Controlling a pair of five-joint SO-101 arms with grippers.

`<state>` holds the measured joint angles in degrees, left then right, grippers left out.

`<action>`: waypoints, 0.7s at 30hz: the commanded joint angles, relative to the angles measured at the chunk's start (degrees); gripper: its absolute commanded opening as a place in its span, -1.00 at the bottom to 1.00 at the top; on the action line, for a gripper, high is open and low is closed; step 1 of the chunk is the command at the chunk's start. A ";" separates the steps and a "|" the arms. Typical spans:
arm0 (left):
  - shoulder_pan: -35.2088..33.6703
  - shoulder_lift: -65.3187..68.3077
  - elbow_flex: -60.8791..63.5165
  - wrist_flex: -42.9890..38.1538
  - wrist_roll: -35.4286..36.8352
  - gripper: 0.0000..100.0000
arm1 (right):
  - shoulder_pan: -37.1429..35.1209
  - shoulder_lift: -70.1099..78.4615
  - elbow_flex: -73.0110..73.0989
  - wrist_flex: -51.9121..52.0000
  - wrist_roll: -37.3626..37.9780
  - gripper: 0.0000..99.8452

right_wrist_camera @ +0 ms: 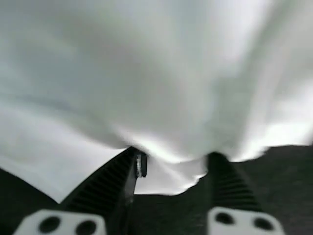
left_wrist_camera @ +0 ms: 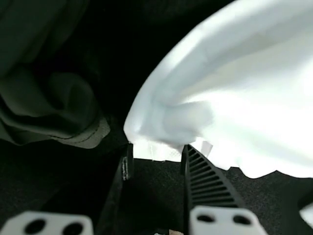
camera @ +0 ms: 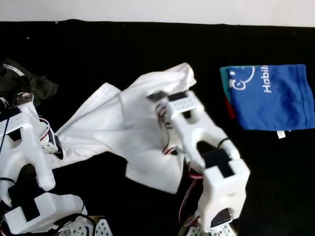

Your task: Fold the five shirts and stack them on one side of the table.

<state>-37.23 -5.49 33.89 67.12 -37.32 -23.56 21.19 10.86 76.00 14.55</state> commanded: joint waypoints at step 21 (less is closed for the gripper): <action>2.07 -0.92 -10.07 13.01 -0.18 -0.66 | 17.36 -9.10 -23.60 19.65 9.14 -0.98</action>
<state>-35.91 -5.49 28.09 76.09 -37.32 -7.21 15.91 -10.42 93.05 22.99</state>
